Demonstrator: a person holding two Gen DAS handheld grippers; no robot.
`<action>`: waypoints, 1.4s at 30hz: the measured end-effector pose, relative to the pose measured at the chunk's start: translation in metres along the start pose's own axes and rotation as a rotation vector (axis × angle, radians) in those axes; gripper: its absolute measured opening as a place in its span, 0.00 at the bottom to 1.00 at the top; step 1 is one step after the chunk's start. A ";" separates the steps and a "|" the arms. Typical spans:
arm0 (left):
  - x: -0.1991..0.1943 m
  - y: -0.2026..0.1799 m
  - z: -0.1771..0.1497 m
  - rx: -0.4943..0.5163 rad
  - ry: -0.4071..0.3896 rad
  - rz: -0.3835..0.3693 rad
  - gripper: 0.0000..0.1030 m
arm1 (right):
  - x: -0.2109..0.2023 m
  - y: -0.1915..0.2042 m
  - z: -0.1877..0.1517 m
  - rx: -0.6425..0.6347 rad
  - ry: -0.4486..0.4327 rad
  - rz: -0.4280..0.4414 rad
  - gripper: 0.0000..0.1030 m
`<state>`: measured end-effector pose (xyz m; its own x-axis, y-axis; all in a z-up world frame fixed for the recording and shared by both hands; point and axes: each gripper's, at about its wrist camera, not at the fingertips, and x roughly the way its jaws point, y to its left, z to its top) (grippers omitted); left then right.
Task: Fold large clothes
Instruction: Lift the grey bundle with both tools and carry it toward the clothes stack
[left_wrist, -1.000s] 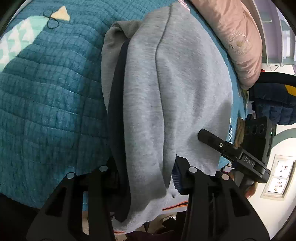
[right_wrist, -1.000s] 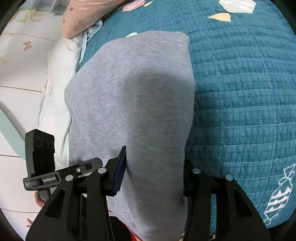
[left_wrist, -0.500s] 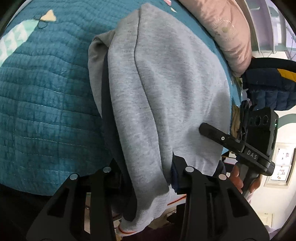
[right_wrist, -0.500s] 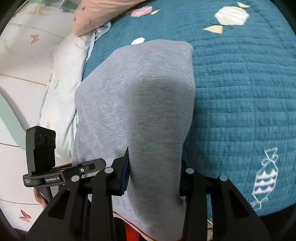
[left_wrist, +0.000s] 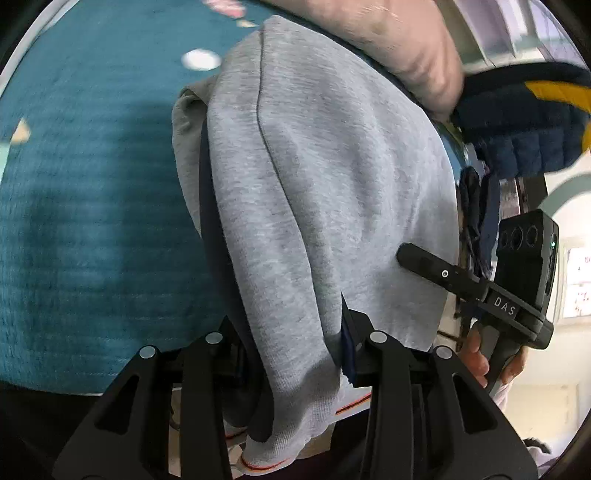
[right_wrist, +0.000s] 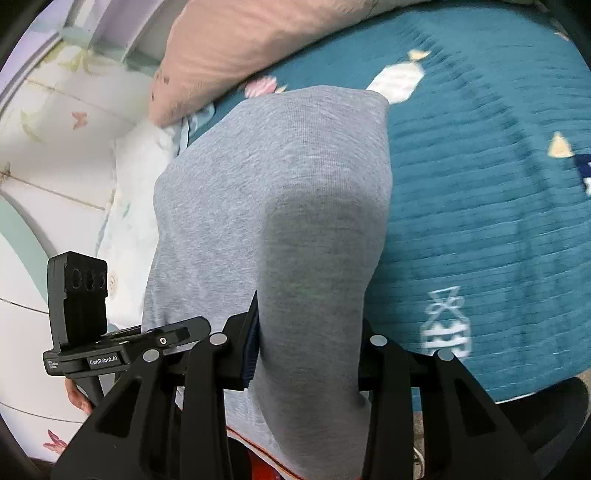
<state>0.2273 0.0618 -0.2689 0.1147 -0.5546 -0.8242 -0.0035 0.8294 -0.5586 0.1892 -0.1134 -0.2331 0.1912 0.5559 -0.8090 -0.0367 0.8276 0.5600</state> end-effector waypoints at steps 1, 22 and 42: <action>0.000 -0.008 0.000 0.015 -0.002 0.002 0.35 | -0.009 -0.005 0.000 0.004 -0.011 0.003 0.32; 0.088 -0.202 0.044 0.307 0.074 0.051 0.35 | -0.174 -0.141 0.014 0.081 -0.232 -0.115 0.32; 0.192 -0.493 0.113 0.687 0.065 -0.066 0.35 | -0.413 -0.287 0.057 0.184 -0.465 -0.350 0.32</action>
<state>0.3633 -0.4461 -0.1416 0.0334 -0.5907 -0.8062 0.6341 0.6361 -0.4397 0.1766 -0.5849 -0.0497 0.5711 0.1268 -0.8110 0.2681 0.9050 0.3303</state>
